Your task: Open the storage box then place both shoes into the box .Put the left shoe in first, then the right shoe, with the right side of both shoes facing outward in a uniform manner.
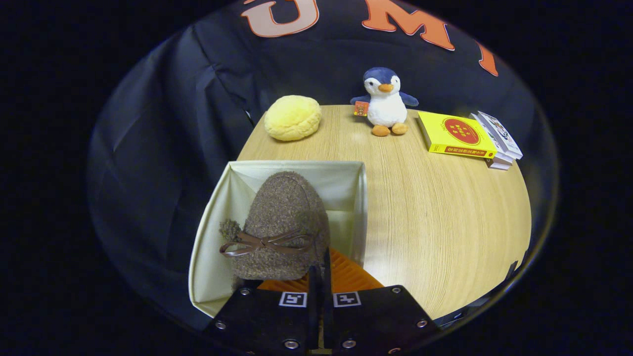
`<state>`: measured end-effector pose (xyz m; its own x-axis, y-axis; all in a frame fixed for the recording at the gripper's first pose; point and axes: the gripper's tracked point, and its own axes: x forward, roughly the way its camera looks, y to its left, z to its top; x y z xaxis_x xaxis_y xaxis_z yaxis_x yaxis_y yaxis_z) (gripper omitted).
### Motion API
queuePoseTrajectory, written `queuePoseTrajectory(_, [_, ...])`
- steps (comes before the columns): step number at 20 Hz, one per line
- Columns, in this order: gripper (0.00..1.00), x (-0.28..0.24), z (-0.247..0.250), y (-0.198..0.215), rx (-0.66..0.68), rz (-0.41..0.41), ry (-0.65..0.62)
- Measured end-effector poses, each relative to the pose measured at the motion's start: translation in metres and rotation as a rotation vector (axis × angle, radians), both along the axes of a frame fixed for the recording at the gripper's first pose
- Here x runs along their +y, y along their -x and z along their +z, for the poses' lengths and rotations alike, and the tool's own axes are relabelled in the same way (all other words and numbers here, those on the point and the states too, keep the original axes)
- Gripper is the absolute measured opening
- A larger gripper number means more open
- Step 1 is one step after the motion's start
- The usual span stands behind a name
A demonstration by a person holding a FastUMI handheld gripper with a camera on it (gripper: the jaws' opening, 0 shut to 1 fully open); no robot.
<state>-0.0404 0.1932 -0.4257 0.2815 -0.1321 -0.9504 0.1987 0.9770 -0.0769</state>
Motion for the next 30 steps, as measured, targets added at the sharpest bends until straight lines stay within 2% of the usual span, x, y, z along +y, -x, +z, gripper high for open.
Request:
queuePoseTrajectory(8, [0.05,-0.028,0.003,0.015,0.02,0.022,0.093])
queuePoseTrajectory(10, [0.08,-0.027,0.001,0.019,0.03,0.012,0.061])
queuePoseTrajectory(15, [0.33,-0.017,0.025,0.026,0.021,-0.008,-0.043])
queuePoseTrajectory(19, [0.48,-0.027,0.065,0.011,-0.082,0.015,-0.089])
queuePoseTrajectory(23, [0.54,-0.063,0.11,-0.007,-0.245,0.058,-0.083])
queuePoseTrajectory(30, [0.66,-0.16,0.19,-0.003,-0.464,0.005,-0.051])
